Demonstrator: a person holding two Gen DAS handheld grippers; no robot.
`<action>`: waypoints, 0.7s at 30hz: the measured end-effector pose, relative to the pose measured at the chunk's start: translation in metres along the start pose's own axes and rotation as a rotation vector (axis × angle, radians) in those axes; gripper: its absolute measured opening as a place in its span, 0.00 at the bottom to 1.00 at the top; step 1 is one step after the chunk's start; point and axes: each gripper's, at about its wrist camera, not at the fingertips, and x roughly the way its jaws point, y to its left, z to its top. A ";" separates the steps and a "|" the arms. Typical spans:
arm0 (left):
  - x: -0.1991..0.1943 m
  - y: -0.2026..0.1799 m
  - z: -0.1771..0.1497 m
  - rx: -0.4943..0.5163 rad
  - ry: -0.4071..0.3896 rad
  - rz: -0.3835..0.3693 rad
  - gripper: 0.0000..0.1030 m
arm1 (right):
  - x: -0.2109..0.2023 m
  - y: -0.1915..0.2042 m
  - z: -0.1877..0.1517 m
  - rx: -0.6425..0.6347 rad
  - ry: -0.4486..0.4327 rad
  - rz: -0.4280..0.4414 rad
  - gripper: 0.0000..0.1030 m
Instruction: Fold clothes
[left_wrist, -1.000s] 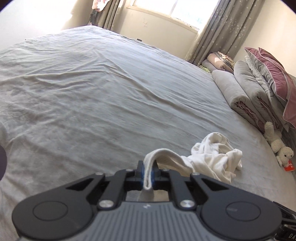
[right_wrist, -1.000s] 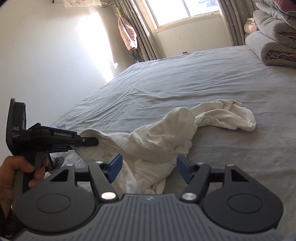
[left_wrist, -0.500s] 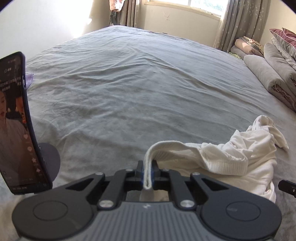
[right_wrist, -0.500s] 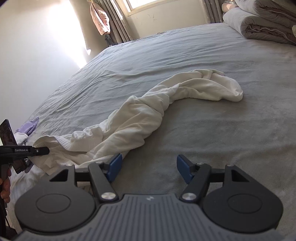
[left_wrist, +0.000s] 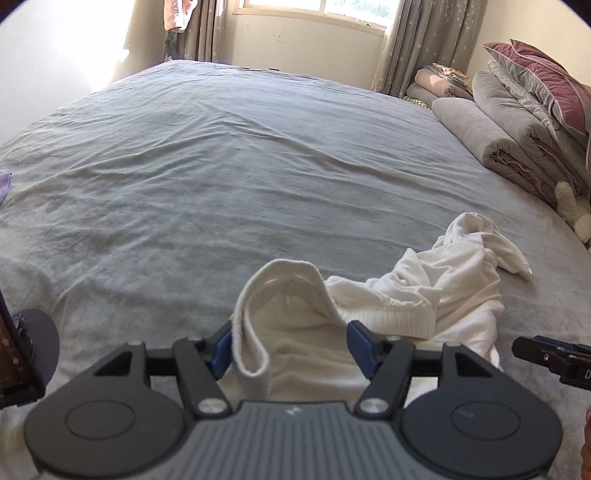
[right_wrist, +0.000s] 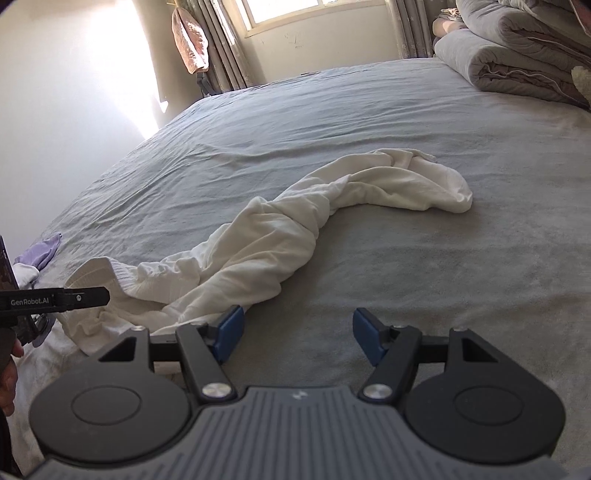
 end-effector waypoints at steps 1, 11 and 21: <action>0.003 -0.004 0.003 0.006 0.003 -0.022 0.67 | -0.001 -0.002 0.003 0.008 -0.005 -0.006 0.67; 0.042 -0.033 0.020 0.046 0.058 -0.100 0.69 | 0.017 -0.022 0.036 0.087 -0.007 -0.048 0.67; 0.057 -0.032 0.020 0.075 0.085 -0.092 0.58 | 0.067 -0.032 0.069 0.163 0.021 -0.050 0.67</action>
